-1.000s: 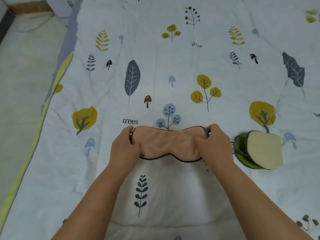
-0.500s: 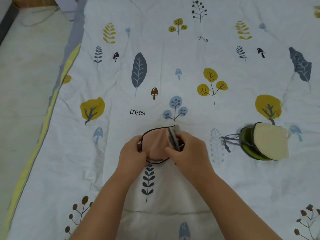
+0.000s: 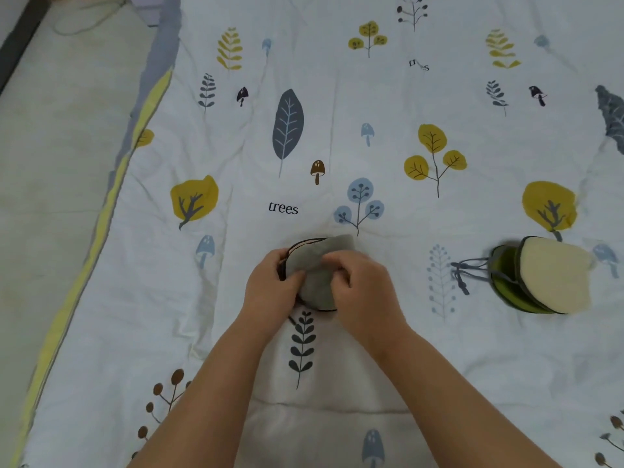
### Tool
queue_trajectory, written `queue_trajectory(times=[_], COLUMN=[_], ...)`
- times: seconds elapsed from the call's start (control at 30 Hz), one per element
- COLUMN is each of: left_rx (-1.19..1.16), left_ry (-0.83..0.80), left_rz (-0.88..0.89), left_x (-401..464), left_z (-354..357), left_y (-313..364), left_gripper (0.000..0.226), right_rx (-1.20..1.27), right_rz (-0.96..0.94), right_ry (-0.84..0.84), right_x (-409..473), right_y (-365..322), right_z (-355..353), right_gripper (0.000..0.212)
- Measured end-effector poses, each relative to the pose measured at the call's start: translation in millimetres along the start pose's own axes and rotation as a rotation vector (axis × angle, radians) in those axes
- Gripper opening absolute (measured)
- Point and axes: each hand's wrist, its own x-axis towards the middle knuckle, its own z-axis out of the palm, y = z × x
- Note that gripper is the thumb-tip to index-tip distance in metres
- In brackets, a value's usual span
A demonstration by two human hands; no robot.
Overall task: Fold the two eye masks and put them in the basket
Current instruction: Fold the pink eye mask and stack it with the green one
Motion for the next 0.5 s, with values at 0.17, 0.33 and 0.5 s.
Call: queue_trajectory(times=[0.17,0.33,0.5], left_rx=[-0.058,-0.039,0.592], left_ry=[-0.047,-0.017,0.205], left_rz=[0.039,0.075,0.183], left_x=[6.3,13.0,13.6], left_z=[2.9,14.2,39.3], left_y=[-0.1,-0.9,-6.7], left_gripper=[0.032,0.025,0.041], right_rx=[-0.052,-0.047,-0.531], right_rz=[0.263,0.294,0.111], right_ry=[0.024,0.030,0.102], right_x=[20.4,29.5,25.5], right_y=[12.7,22.4,30.8], right_z=[-4.3,2.7,9.2], right_gripper=[0.032,0.019,0.049])
